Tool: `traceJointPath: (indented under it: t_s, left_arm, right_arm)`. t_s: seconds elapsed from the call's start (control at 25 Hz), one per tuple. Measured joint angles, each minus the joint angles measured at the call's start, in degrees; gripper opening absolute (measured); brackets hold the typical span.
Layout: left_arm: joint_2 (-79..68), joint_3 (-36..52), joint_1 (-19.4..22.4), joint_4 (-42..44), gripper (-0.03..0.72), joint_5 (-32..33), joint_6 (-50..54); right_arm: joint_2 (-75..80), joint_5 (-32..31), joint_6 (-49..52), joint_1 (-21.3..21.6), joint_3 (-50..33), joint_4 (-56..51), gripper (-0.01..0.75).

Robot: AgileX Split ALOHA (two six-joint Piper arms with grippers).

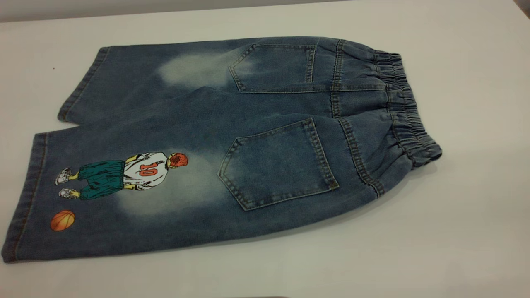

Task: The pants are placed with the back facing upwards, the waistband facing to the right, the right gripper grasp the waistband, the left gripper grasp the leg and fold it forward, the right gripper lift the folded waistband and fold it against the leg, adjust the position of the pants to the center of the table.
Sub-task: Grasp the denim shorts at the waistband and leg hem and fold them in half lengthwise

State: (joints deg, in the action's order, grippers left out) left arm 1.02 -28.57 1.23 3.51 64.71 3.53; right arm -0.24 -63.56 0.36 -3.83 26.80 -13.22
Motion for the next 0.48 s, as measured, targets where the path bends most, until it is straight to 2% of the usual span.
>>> traceJointPath:
  t_s: [0.28,0.48]
  left_arm:
    - [-14.1,-4.1,0.0,0.0,0.435,-4.2,-1.1]
    - [-33.2,-6.8,0.0,-1.0,0.435,-12.4,-3.5]
  right_arm:
    - [12.9,9.7,-1.2,0.0,0.4,-8.5,0.423]
    - [27.8,15.4,-3.8,0.0,0.4,-10.4,0.465]
